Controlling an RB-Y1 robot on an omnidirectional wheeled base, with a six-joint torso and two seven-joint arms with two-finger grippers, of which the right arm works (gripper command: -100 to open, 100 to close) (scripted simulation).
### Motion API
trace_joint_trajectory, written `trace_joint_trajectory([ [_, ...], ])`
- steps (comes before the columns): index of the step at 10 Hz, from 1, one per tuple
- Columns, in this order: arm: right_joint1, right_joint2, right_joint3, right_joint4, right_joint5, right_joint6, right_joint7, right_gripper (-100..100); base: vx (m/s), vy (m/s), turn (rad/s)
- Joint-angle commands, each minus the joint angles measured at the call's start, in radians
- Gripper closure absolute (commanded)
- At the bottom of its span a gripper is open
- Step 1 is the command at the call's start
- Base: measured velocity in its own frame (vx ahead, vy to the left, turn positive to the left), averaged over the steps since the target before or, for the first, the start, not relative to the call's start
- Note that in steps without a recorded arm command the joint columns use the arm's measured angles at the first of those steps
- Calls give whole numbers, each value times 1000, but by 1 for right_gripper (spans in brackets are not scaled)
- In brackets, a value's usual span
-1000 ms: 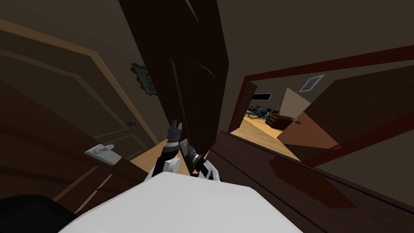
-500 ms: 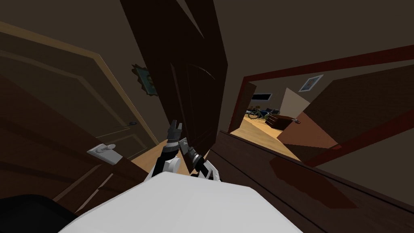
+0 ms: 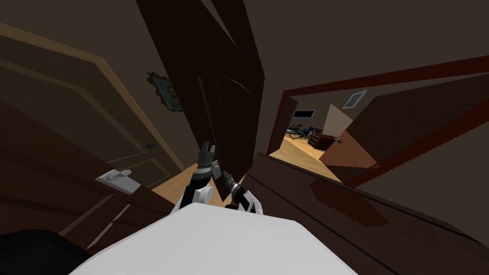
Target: Push the door open
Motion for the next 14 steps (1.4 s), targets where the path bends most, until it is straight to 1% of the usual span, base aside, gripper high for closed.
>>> trace_joint_trajectory([
  [1,14,38,-7,1,0,-11,9,-100,-177,-111,-110],
  [2,17,57,-9,0,0,-12,10,-100,-143,-92,-58],
  [3,15,37,-5,-13,-1,-4,6,-100,-59,-36,-1],
  [4,13,6,-9,-11,-2,-4,7,-100,44,89,34],
  [6,10,-8,-13,-8,-2,-5,9,-100,108,165,10],
  [7,8,-11,-16,-5,-2,-6,10,-100,125,197,22],
  [8,6,-6,-19,-2,-3,-7,11,-100,121,192,19],
  [9,4,5,-22,0,-3,-8,13,-100,122,198,21],
  [12,0,51,-28,5,-3,-9,15,-100,88,133,10],
  [13,8,40,-25,-4,-2,-6,16,-100,36,41,-2],
  [14,8,40,-25,-4,-2,-6,16,100,0,0,0],
])
